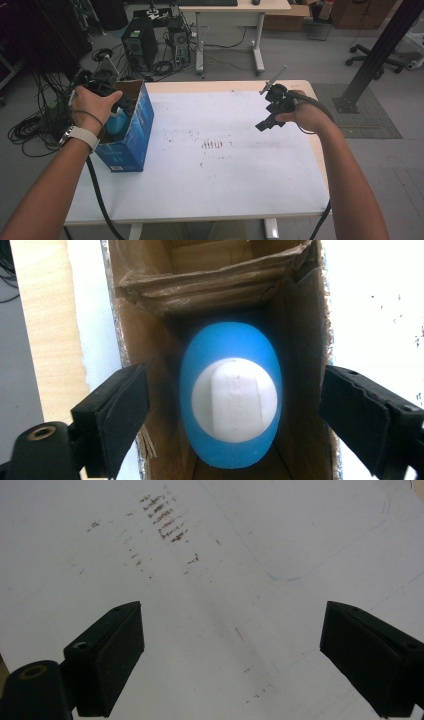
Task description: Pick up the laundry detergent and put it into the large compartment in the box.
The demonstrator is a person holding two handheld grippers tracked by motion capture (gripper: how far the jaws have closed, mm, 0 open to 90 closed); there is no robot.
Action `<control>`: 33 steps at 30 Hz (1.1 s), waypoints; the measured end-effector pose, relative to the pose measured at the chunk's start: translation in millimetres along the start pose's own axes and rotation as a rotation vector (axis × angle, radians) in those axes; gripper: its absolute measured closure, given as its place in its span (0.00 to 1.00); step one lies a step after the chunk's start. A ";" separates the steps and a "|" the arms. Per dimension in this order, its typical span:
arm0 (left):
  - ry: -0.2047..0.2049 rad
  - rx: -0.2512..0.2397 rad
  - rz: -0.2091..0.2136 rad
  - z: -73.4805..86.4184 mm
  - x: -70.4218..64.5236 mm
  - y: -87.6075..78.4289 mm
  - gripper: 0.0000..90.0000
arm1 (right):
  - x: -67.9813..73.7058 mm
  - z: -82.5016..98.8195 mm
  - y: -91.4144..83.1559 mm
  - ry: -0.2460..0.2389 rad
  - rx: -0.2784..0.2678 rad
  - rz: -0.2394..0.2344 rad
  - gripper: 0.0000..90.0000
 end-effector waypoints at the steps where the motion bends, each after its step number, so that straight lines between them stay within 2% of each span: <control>1: -0.002 -0.002 -0.001 0.2 0.1 -0.2 0.14 | 0.0 -0.1 0.0 -0.003 -0.002 0.000 0.12; 5: -0.006 -0.010 0.005 0.9 1.5 -3.8 0.13 | 0.7 0.1 -1.0 -0.002 -0.004 -0.001 0.12; 12: 0.011 -0.013 0.021 -1.6 0.8 -14.4 0.11 | 0.4 0.9 -2.7 -0.001 -0.008 0.000 0.12; 22: 0.031 -0.031 0.015 -4.9 -0.6 -31.8 0.11 | 0.7 1.4 -4.7 0.000 -0.010 0.002 0.12; 27: 0.047 -0.023 0.026 -6.0 -2.7 -37.2 0.11 | 1.4 1.4 -5.3 0.000 -0.012 0.001 0.12; 33: 0.064 -0.040 0.028 -8.1 -6.4 -45.8 0.11 | 1.6 1.2 -6.1 0.001 -0.011 0.002 0.12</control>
Point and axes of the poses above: each handheld gripper's, and its own axes: y roughly forward along the jaws, z roughly out of its underside, x roughly to its left, the point moved 1 cm from there along y, roughly forward along the jaws, and after that the axes turned 15 degrees about y, right-handed, at the moved point
